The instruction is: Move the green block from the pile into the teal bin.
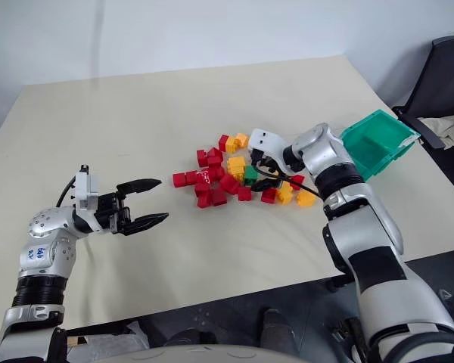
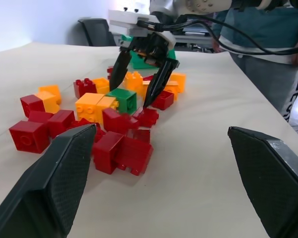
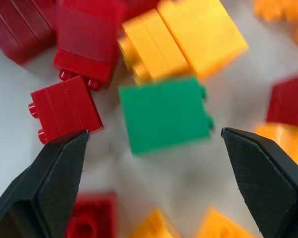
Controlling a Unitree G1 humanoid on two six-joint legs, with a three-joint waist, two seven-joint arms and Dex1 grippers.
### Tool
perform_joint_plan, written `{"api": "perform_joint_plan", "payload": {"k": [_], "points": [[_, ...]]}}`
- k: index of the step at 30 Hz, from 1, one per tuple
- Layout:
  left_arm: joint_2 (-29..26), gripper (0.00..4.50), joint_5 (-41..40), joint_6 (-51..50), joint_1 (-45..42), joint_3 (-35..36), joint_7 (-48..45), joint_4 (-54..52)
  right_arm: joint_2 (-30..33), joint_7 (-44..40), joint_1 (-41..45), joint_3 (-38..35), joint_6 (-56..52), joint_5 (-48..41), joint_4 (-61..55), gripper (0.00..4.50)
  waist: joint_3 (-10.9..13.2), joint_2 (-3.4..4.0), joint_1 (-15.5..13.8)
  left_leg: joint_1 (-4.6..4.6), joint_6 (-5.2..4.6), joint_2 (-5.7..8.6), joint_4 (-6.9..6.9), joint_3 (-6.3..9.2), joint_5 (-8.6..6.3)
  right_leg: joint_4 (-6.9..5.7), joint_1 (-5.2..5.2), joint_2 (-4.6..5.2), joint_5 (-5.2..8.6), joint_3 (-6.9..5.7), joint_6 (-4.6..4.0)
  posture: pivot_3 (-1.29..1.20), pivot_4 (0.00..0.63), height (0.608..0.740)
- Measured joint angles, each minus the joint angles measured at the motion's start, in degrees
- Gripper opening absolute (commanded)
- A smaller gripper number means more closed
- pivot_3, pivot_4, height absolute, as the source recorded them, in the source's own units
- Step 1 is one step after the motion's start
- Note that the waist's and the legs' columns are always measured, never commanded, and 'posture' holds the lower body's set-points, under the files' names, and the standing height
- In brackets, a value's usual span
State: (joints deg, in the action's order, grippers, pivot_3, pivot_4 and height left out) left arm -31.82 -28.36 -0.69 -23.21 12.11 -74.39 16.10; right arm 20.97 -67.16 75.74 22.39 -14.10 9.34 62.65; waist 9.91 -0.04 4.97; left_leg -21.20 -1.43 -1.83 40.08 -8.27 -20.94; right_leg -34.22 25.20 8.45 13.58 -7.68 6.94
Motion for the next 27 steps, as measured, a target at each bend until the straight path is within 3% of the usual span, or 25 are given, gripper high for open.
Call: {"api": "perform_joint_plan", "payload": {"k": [4, 5, 7, 13, 20, 27], "points": [[0.0, 4.5, 0.0, 0.02, 0.11, 0.03, 0.1, -0.02, -1.8, 1.94, 1.27, -0.85, 1.77, 0.49, 3.4, 4.48, 0.0, 0.0, -0.11, -0.02, 0.0, 0.01, 0.0, 0.02, 0.0, 0.01, 0.0, 0.0, 0.0, -0.01, 0.0, 0.0, 0.15, 0.74], [0.0, 4.5, -0.01, 0.02, 0.15, 0.03, 0.18, -0.02, -2.01, 2.28, 1.41, -0.93, 2.0, 0.74, 3.7, 4.3, 0.0, 0.0, -0.12, -0.02, 0.0, 0.01, 0.0, 0.02, 0.0, 0.01, 0.0, 0.0, 0.0, -0.01, 0.0, 0.0, 0.15, 0.74], [0.0, 4.5, -0.01, 0.03, 0.42, 0.07, 0.4, -0.21, -2.0, 2.76, 1.75, -0.84, 2.87, 1.96, 4.62, 3.9, 0.0, 0.0, -0.13, -0.02, 0.0, 0.01, 0.0, 0.03, 0.0, 0.01, 0.0, 0.01, 0.0, -0.01, 0.0, 0.0, 0.15, 0.74], [-0.03, 4.5, -0.01, 0.04, 1.1, 0.23, 0.52, -0.32, -1.28, 1.74, 1.71, -0.87, 3.07, 3.74, 4.99, 2.04, 0.01, 0.02, -0.05, -0.02, 0.0, 0.0, 0.0, 0.02, 0.0, 0.0, 0.0, 0.0, 0.0, 0.0, 0.0, 0.0, 0.15, 0.74], [0.27, 4.5, 0.0, 0.08, -1.2, -0.15, 0.45, 0.14, 0.89, 1.45, 1.75, -3.22, 2.36, 3.32, 2.4, 2.05, 0.02, 0.03, -0.34, -0.06, 0.0, 0.02, 0.02, 0.04, 0.0, 0.01, 0.0, 0.02, 0.0, -0.01, 0.0, 0.0, 0.15, 0.74], [4.27, 4.5, 0.59, -0.1, -6.49, -3.85, 1.91, 0.22, 9.62, 2.82, -0.18, -10.54, -7.15, -0.23, -13.2, 2.05, 0.02, 0.03, -0.82, -0.08, 0.0, 0.03, 0.0, 0.06, 0.0, 0.03, 0.01, 0.02, 0.0, -0.03, 0.0, 0.0, 0.15, 0.74]]}}
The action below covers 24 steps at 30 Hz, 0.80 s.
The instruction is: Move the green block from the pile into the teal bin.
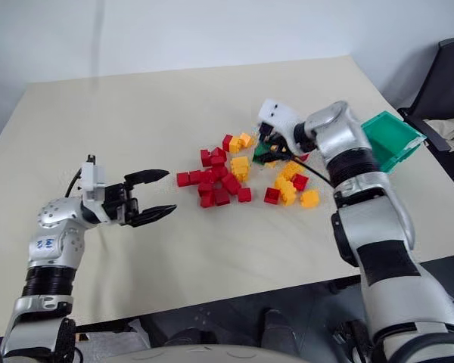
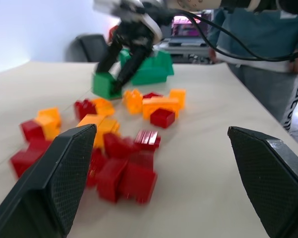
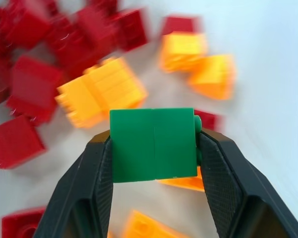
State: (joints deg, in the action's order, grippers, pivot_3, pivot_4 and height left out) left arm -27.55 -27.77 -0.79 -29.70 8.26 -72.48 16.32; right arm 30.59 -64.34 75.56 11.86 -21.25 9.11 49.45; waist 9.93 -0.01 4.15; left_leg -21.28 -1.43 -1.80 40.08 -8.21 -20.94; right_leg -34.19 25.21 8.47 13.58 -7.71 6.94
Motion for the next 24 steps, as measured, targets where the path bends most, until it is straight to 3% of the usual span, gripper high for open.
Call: {"api": "perform_joint_plan", "payload": {"k": [6, 13, 17, 20, 24], "points": [[5.84, 4.5, 4.22, -0.3, -6.85, -6.71, 4.45, 0.18, 11.16, 6.88, -15.09, -10.43, -12.9, -2.22, -25.36, 2.05, 0.0, 0.0, -2.55, -0.08, -0.01, 0.04, 0.03, -0.05, 0.0, 0.08, 0.03, 0.01, -0.01, 0.01, 0.01, 0.0, 0.15, 0.74], [14.2, 4.5, 10.9, 1.92, -17.85, -12.0, 10.96, 8.51, 17.98, 18.89, -24.51, -21.35, -22.82, -2.49, -40.27, 2.05, 0.0, 0.0, -2.63, -0.01, -0.04, 0.06, 0.03, -0.12, 0.01, 0.12, -0.01, -0.01, -0.01, 0.06, 0.01, 0.0, 0.15, 0.74], [17.49, 4.5, 13.67, 4.15, -22.41, -13.68, 13.31, 14.98, 17.59, 23.18, -27.69, -21.93, -22.01, -2.69, -36.6, 2.05, 0.0, -0.01, -2.44, 0.03, -0.07, 0.07, 0.01, -0.23, 0.03, 0.17, -0.01, -0.01, -0.01, 0.12, 0.01, 0.0, 0.15, 0.74], [20.45, 4.5, 15.57, 7.33, -26.29, -13.92, 15.37, 22.19, 16.44, 27.24, -26.63, -21.61, -15.72, -2.86, -25.91, 2.05, 0.01, -0.01, -2.51, 0.02, -0.13, 0.09, 0.0, -0.24, 0.06, 0.26, -0.04, -0.01, -0.01, 0.12, 0.01, 0.0, 0.15, 0.74], [23.37, 4.5, 18.27, 11.72, -30.77, -14.37, 17.66, 29.94, 14.37, 31.09, -22.78, -19.22, -5.93, -2.44, -8.36, 3.38, 0.01, -0.01, -2.43, 0.03, -0.16, 0.11, -0.09, -0.25, 0.08, 0.33, -0.07, 0.0, -0.03, 0.12, 0.05, 0.0, 0.15, 0.74]]}}
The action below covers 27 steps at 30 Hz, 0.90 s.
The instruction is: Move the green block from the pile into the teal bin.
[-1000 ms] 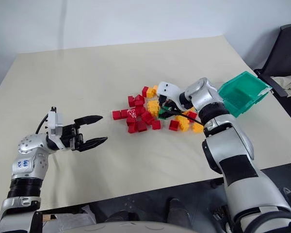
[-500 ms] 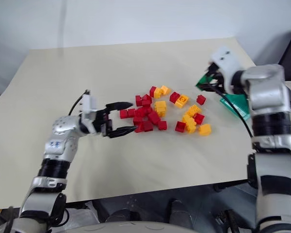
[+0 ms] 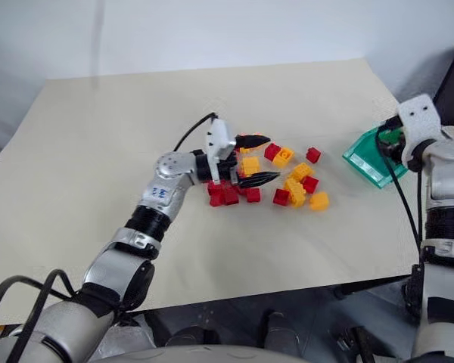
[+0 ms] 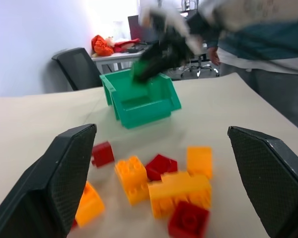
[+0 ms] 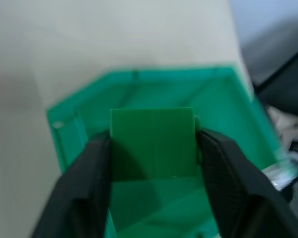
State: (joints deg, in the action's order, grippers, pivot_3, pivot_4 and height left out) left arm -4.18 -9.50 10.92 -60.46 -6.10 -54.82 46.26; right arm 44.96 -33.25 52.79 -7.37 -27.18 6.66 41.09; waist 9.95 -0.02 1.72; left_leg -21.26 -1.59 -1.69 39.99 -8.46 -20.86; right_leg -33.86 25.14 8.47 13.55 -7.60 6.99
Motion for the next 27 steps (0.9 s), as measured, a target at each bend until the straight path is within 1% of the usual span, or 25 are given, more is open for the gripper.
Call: {"api": "perform_joint_plan", "payload": {"k": [3, 6, 9, 11, 14, 15, 16, 19, 22, 23, 25, 27], "points": [[0.22, 4.5, 1.05, 1.24, -0.28, 0.06, 0.58, 2.13, -0.13, 1.75, 2.63, 0.85, 4.43, 0.17, 7.07, 4.47, 0.02, 0.05, 0.02, -0.03, 0.0, -0.02, -0.1, 0.01, 0.0, -0.03, 0.1, 0.0, 0.0, -0.03, 0.0, 0.0, 0.15, 0.74], [0.22, 4.5, 1.35, 1.65, -0.39, 0.17, 0.9, 2.21, 0.03, 2.12, 4.82, 1.31, 6.71, 0.14, 8.69, 4.47, 0.03, 0.05, 0.0, -0.07, 0.0, -0.02, -0.11, 0.02, 0.0, -0.02, 0.13, 0.0, -0.01, -0.03, 0.02, 0.0, 0.15, 0.74], [-0.05, 4.5, 1.45, 1.55, -0.46, 0.34, 0.79, 1.96, 0.98, 1.4, 4.91, 2.03, 7.41, 0.09, 7.39, 4.47, 0.03, 0.05, -0.18, -0.11, 0.0, -0.02, -0.06, 0.05, 0.0, -0.03, 0.13, 0.0, -0.01, -0.04, 0.02, 0.0, 0.15, 0.74], [-0.83, 4.5, 1.12, 0.5, -0.38, 0.75, 0.06, 1.25, 1.75, -0.18, 4.0, 2.27, 7.1, -0.28, 4.25, 4.47, 0.03, 0.05, -0.24, -0.15, 0.0, -0.02, -0.02, 0.06, 0.0, -0.02, 0.13, 0.01, -0.02, -0.04, 0.03, 0.0, 0.15, 0.74], [-2.54, 4.5, -1.72, -3.44, 2.07, 2.05, -2.47, -4.29, 3.4, -6.15, 0.65, 1.69, 5.66, -3.97, -4.75, 4.47, 0.03, 0.06, -0.14, -0.14, 0.0, -0.04, -0.02, 0.08, 0.0, -0.02, 0.13, 0.0, -0.02, -0.04, 0.04, 0.0, 0.15, 0.74], [-4.19, 4.5, -3.74, -5.51, 4.53, 3.0, -3.89, -8.46, 4.03, -9.44, -1.41, 0.88, 4.98, -6.36, -9.31, 4.47, 0.03, 0.06, -0.11, -0.11, 0.01, -0.08, -0.03, 0.12, 0.0, -0.07, 0.13, -0.01, -0.02, -0.06, 0.04, 0.0, 0.15, 0.74], [-5.49, 4.5, -4.81, -6.71, 5.94, 3.73, -4.63, -10.37, 4.55, -11.11, -2.46, 0.29, 4.61, -7.64, -11.39, 4.47, 0.03, 0.06, -0.02, -0.08, 0.02, -0.09, -0.01, 0.11, -0.01, -0.1, 0.13, -0.03, -0.02, -0.05, 0.04, 0.0, 0.15, 0.74], [-11.51, 4.5, -8.85, -14.53, 12.2, 6.34, -6.24, -19.14, 6.27, -17.44, -7.83, -2.12, 4.37, -12.83, -18.59, 4.47, 0.03, 0.06, -0.01, -0.04, 0.02, -0.1, 0.02, 0.11, -0.01, -0.14, 0.12, -0.03, -0.02, -0.03, 0.04, 0.0, 0.15, 0.74], [-18.17, 4.5, -13.75, -19.99, 18.55, 10.27, -9.14, -25.71, 6.54, -27.65, -16.66, -4.97, 3.0, -21.96, -27.37, 4.47, 0.03, 0.06, -0.15, -0.02, 0.03, -0.1, 0.1, 0.16, -0.01, -0.15, 0.05, -0.03, -0.02, -0.04, 0.04, 0.0, 0.15, 0.74], [-21.3, 4.5, -14.77, -21.39, 21.1, 11.22, -10.39, -27.97, 6.57, -31.23, -19.71, -5.48, 2.14, -25.07, -29.98, 4.47, 0.03, 0.06, -0.16, -0.02, 0.03, -0.1, 0.11, 0.15, -0.02, -0.14, 0.03, -0.02, -0.02, -0.03, 0.04, 0.0, 0.15, 0.74], [-25.34, 4.5, -15.36, -23.02, 24.27, 12.85, -11.58, -30.17, 6.66, -35.37, -22.32, -5.85, 1.01, -28.55, -31.42, 4.47, 0.03, 0.06, -0.33, -0.01, 0.02, -0.06, 0.22, 0.15, -0.02, -0.13, -0.05, 0.01, -0.02, -0.01, 0.04, 0.0, 0.15, 0.74], [-29.49, 4.5, -16.22, -23.44, 28.69, 15.52, -12.25, -31.25, 6.62, -40.3, -24.29, -6.84, 2.32, -31.9, -31.81, 4.47, 0.03, 0.06, -0.29, 0.16, 0.01, -0.09, 0.24, 0.2, -0.03, -0.08, -0.26, 0.01, -0.02, -0.04, 0.03, 0.0, 0.15, 0.74]]}}
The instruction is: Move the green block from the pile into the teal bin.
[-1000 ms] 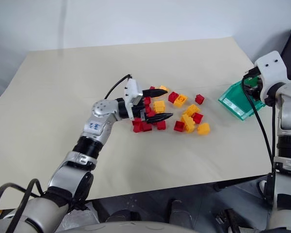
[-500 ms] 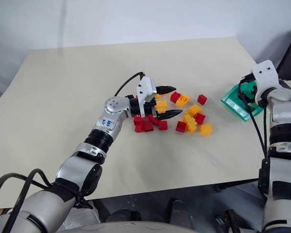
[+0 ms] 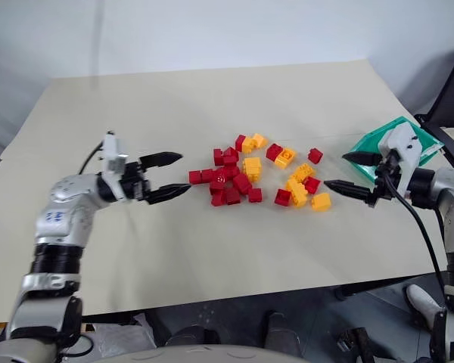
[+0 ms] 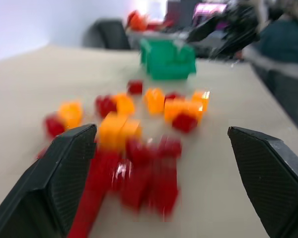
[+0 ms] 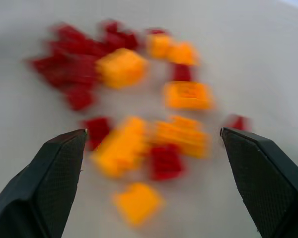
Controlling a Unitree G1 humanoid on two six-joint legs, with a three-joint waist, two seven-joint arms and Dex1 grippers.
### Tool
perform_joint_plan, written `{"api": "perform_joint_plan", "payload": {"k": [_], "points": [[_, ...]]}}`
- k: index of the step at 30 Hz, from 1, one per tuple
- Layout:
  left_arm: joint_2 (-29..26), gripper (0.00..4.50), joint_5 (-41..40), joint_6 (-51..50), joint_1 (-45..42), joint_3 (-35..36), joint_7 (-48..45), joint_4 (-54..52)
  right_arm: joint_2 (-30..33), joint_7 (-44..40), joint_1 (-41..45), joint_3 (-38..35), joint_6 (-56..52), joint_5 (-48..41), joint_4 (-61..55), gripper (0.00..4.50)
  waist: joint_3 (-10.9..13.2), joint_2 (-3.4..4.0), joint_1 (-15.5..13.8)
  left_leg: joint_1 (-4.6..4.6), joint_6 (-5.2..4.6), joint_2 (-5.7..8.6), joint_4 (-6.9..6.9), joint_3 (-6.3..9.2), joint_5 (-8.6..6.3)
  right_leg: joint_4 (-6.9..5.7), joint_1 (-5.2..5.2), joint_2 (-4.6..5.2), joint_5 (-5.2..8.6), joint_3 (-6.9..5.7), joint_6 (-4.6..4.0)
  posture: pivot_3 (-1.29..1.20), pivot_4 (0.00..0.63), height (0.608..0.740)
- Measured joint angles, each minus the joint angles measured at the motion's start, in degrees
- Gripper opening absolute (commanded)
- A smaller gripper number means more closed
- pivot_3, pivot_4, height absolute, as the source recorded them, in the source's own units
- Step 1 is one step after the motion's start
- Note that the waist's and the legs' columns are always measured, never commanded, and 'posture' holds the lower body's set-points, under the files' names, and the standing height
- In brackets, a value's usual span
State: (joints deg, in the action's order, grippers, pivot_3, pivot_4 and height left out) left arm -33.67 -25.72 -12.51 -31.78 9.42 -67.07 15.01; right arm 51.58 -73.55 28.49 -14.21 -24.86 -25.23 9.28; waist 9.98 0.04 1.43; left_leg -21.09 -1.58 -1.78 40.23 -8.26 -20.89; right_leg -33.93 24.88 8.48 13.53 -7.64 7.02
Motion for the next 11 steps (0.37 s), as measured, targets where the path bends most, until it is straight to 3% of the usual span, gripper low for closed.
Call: {"api": "perform_joint_plan", "payload": {"k": [4, 11], "points": [[-7.2, 4.5, -0.09, 2.03, 10.36, 6.37, -1.77, 3.61, 1.25, -6.78, -2.96, 1.05, 9.11, 1.83, 7.97, 4.47, 0.0, 0.0, 0.18, 0.11, -0.01, 0.0, -0.04, -0.02, -0.05, 0.03, -0.1, 0.04, 0.02, 0.0, -0.03, 0.0, 0.15, 0.74], [-6.95, 4.5, -1.92, 1.42, 16.25, 7.5, -1.55, -1.96, 1.13, -8.24, 3.82, 5.62, 20.6, 7.03, 18.32, 4.47, 0.0, 0.01, 0.1, 0.13, 0.01, -0.13, 0.05, 0.01, -0.06, -0.1, -0.09, 0.11, 0.01, 0.02, -0.04, 0.0, 0.15, 0.74]]}}
